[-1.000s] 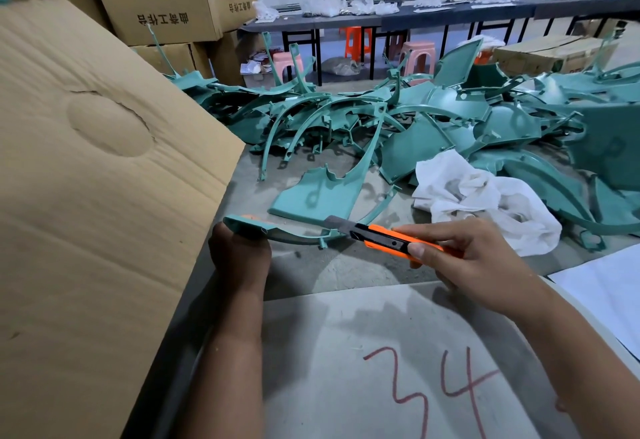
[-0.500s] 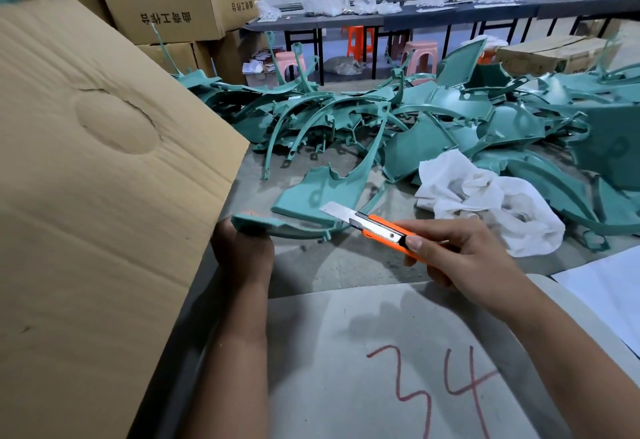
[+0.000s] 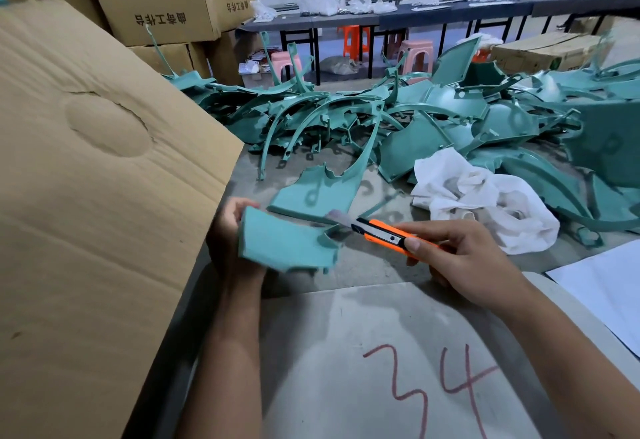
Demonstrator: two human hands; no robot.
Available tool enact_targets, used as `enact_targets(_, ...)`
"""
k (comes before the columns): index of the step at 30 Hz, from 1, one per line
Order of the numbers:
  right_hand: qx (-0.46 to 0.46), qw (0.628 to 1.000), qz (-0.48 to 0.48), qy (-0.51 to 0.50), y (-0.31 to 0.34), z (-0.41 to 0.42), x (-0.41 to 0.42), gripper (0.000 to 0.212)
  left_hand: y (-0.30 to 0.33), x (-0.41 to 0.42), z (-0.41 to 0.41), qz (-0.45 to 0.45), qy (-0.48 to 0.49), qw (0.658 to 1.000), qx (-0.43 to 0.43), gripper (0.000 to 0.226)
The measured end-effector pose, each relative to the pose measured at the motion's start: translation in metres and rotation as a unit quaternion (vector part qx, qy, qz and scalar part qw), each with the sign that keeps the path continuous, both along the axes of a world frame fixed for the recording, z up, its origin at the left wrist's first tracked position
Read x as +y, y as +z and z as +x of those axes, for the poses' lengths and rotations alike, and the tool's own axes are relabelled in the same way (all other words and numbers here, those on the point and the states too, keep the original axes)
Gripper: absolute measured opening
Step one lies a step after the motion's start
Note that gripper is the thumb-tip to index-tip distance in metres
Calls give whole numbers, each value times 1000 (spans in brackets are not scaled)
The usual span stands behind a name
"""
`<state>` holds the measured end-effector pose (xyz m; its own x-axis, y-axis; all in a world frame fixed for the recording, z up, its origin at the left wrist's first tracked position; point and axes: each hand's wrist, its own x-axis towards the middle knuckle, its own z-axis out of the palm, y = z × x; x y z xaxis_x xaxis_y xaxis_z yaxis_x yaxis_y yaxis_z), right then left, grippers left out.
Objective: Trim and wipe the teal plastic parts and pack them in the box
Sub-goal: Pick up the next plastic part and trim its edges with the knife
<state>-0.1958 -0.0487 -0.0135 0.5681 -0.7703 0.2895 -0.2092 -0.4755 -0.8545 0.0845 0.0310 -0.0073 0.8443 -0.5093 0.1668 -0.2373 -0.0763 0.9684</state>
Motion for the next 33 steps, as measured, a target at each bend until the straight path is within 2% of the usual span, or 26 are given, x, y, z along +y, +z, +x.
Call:
enact_targets(2, -3, 1000, 0, -26, -3, 0, -2, 34, 8, 7, 2, 13, -26, 996, 85, 17)
enact_targets(3, 4, 999, -2, -43, -5, 0, -4, 33, 12, 15, 1, 4, -67, 986, 152, 30)
enact_targets(5, 29, 996, -15, -79, -8, 2, -5, 31, 13, 32, -1, -7, -166, 945, 283, 59)
enact_targets(8, 47, 991, -28, -126, -11, 5, -5, 29, 17, 43, -1, 51, -263, 911, 313, 96)
enact_targets(10, 66, 985, -35, -155, -13, 6, -6, 25, 29, 43, -4, 63, -315, 886, 335, 97)
enact_targets(13, 93, 978, -47, -183, -14, 7, -8, 19, 41, 48, -8, 75, -367, 863, 339, 87)
enact_targets(15, 87, 978, -39, -185, -14, 6, -8, 18, 41, 52, -7, 66, -393, 851, 343, 78)
enact_targets(17, 75, 980, -27, -184, -14, 5, -9, 18, 39, 55, -6, 45, -417, 841, 341, 79)
enact_targets(20, 47, 982, -21, -183, -14, 4, -8, 17, 36, 56, -1, 41, -425, 861, 276, 85)
enact_targets(22, 19, 981, -37, -191, -14, 5, -7, 14, 31, 51, 2, 57, -410, 877, 243, 72)
enact_targets(25, -33, 981, -53, -186, -12, 5, -8, 12, 23, 38, 7, 26, -321, 916, 241, 53)
enact_targets(28, -93, 984, -8, -155, -11, 7, -6, 13, 14, 18, 9, -36, -267, 921, 281, 34)
enact_targets(30, -40, 987, -33, -154, -14, 8, -5, 12, 5, 2, 5, -40, -192, 940, 280, 23)
enact_targets(33, 86, 978, -125, -142, -15, 12, 0, 11, -10, -17, -2, 9, -51, 975, 218, 21)
